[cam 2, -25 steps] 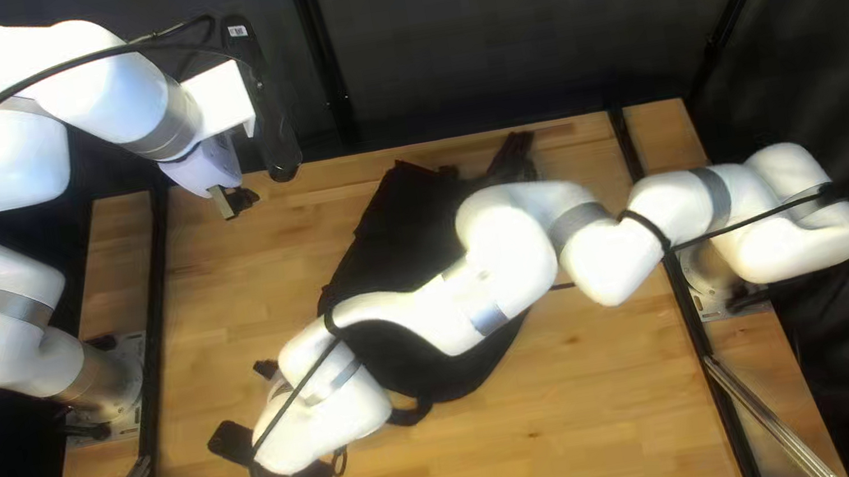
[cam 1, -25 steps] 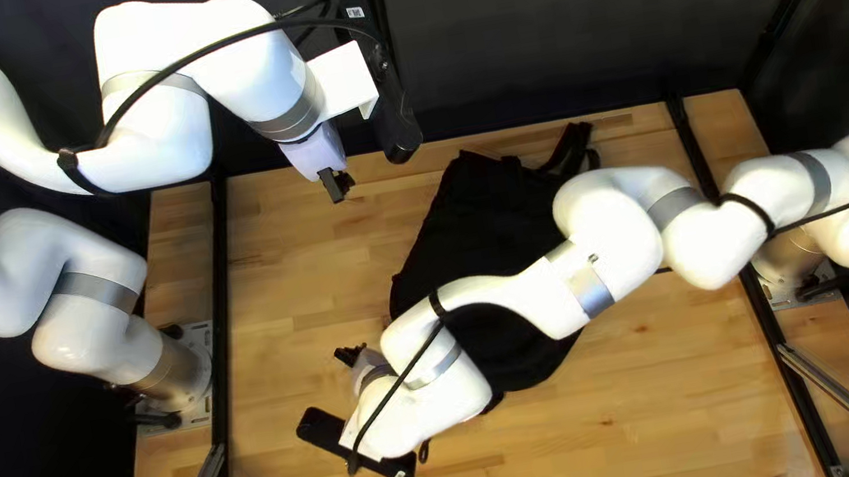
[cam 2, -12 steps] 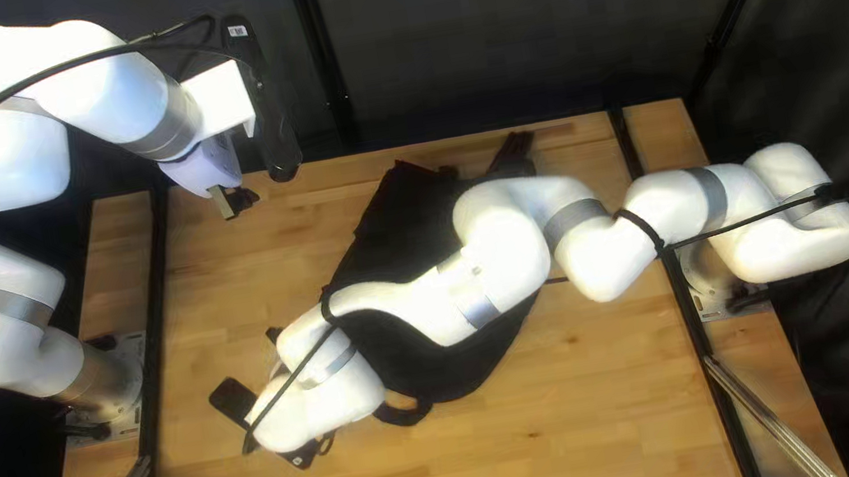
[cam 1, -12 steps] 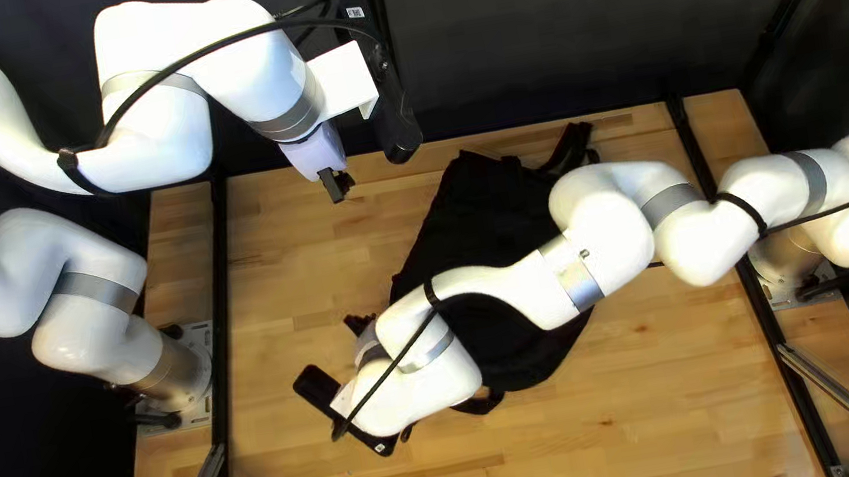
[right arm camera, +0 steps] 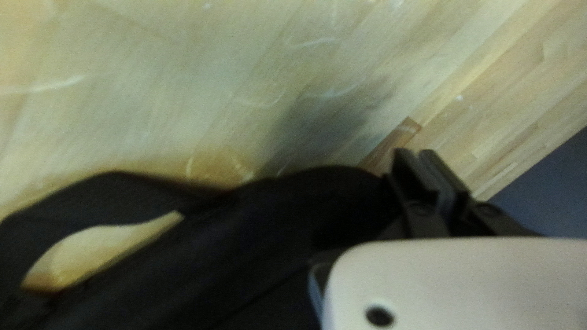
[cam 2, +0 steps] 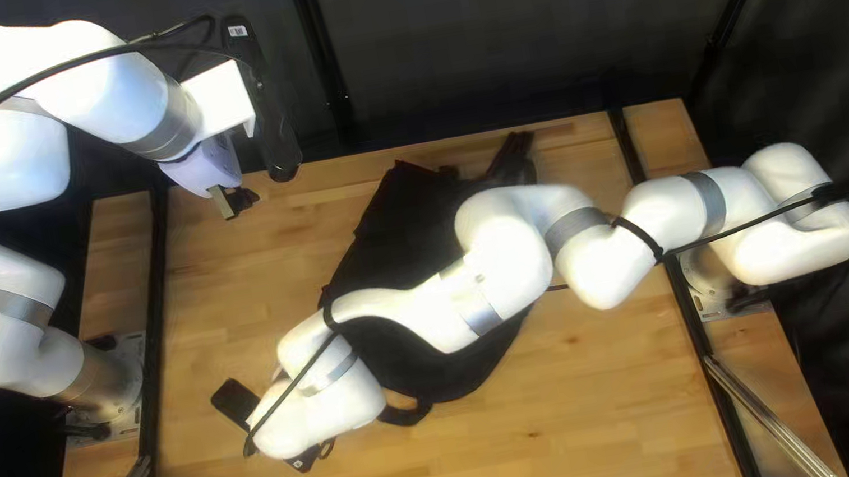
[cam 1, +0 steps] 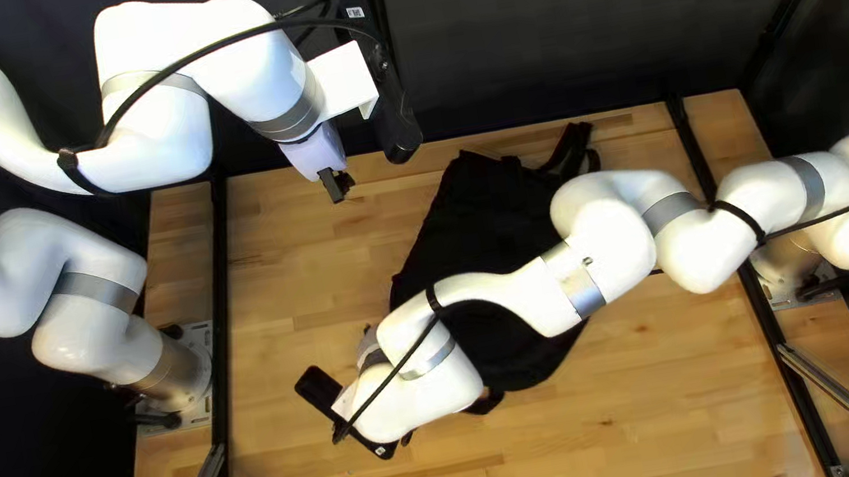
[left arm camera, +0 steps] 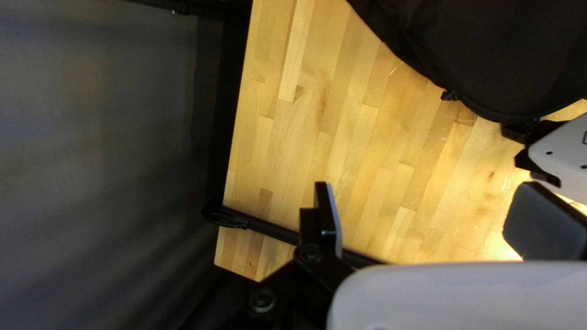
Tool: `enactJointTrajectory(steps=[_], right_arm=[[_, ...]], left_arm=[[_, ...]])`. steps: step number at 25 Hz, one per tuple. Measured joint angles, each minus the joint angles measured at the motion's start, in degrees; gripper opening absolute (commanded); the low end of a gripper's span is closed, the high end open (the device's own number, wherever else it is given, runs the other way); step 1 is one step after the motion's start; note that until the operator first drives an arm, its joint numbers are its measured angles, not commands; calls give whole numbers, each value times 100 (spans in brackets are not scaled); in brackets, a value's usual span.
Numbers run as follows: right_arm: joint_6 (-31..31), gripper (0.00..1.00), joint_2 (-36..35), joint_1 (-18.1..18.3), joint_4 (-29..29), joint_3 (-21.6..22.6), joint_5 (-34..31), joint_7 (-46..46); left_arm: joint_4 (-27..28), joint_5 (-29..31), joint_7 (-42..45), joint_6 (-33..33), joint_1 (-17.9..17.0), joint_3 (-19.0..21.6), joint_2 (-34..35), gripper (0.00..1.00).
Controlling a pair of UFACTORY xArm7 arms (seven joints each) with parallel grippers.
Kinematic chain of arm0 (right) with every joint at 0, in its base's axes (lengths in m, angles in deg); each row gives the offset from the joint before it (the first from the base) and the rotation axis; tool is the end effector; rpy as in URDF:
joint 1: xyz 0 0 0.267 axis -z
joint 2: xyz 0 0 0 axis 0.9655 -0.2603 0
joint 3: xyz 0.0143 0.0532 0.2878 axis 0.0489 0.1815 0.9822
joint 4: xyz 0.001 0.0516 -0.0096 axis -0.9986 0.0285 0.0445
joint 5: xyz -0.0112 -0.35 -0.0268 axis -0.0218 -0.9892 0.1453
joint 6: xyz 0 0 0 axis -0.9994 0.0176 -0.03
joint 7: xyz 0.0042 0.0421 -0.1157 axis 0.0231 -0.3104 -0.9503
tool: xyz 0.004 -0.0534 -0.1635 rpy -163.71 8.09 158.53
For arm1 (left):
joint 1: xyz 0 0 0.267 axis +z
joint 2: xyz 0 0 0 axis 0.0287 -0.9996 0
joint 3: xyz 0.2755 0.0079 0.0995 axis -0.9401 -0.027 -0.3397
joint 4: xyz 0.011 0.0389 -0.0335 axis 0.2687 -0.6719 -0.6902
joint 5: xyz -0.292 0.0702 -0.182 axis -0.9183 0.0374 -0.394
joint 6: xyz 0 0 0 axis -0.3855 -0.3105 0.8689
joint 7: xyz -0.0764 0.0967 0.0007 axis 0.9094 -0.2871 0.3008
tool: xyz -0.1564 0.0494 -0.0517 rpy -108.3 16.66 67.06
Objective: Remove a lunch box from a kids backpack
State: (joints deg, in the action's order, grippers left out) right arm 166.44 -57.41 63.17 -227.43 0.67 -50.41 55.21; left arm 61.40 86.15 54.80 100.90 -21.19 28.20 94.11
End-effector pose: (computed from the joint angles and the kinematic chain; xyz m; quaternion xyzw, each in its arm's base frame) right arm 0.6863 0.0602 0.0561 0.8949 0.3350 -0.0949 0.2791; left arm 0.3761 0.1164 0.3765 -0.9832 -0.0855 -0.0517 0.1525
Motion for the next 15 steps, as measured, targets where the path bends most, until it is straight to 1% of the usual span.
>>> enactJointTrajectory(steps=[2,4,5,6,7,9,15], right_arm=[[-58,0,320,7,516,40,-11,153],[-189,0,779,33,1227,105,-25,367],[-260,6,960,51,1465,133,-30,445],[-305,100,1060,65,1586,149,-33,484],[-337,100,1116,74,1656,163,-36,497],[-351,100,1072,77,1550,169,-38,435],[-181,100,527,5,659,131,-34,37]], left_arm=[[0,0,0,0,0,0,0,100],[0,0,0,0,0,0,0,100],[0,0,0,0,0,0,0,100],[0,0,0,0,0,0,0,100],[0,0,0,0,0,0,0,100],[0,0,0,0,0,0,0,100],[0,0,0,0,0,0,0,100]])
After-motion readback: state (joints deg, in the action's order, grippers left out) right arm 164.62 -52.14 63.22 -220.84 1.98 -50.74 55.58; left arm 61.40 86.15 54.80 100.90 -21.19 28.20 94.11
